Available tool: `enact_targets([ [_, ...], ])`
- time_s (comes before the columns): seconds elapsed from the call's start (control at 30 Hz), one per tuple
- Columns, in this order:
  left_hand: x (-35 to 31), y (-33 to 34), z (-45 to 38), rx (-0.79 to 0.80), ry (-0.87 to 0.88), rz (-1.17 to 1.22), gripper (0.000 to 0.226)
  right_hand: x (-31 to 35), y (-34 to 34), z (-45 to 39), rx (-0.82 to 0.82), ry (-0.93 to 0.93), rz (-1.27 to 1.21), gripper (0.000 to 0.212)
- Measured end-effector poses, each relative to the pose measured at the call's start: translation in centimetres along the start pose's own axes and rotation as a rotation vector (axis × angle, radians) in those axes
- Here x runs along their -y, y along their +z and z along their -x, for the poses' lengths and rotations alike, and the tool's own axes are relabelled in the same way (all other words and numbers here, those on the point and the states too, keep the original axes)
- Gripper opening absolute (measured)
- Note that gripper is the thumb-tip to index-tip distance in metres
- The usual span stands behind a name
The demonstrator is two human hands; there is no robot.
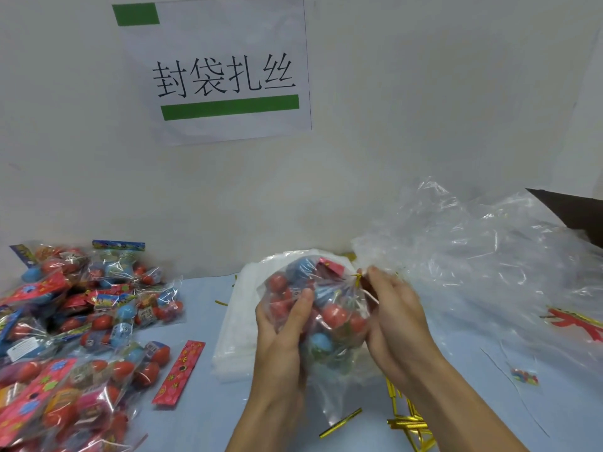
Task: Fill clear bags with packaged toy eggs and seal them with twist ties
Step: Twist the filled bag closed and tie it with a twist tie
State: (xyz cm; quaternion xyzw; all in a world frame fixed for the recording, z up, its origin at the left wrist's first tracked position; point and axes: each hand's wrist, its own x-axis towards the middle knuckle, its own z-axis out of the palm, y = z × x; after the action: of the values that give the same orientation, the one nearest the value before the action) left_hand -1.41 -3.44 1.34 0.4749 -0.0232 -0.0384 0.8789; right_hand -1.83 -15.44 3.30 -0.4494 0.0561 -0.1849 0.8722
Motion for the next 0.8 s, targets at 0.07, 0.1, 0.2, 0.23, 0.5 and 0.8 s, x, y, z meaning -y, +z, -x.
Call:
enact_targets([
  [0.07,-0.4,-0.4,-0.3,-0.016,0.066,0.043,0.061,-0.1,-0.5,-0.1,0.070,-0.005,0.126,0.037],
  [0.1,-0.5,-0.5,-0.3,-0.024,0.092,0.044,0.058,0.0,-0.9,-0.1,0.107,-0.010,0.234,0.032],
  [0.2,-0.6,-0.8,-0.3,-0.028,0.135,0.008,0.061,0.5,-1.9,-0.1,0.236,0.031,0.477,0.024],
  [0.23,-0.6,-0.8,-0.4,-0.021,0.143,-0.008,0.061,0.8,-2.4,-0.1,0.296,0.079,0.466,0.035],
  [0.5,-0.7,-1.4,-0.8,-0.022,0.132,-0.185,0.086,2.8,-3.4,0.1,0.457,0.161,0.433,0.053],
  [0.8,-0.1,-1.0,0.1,0.208,0.208,-0.419,0.068,5.0,-6.3,0.5,0.589,0.336,0.581,0.037],
])
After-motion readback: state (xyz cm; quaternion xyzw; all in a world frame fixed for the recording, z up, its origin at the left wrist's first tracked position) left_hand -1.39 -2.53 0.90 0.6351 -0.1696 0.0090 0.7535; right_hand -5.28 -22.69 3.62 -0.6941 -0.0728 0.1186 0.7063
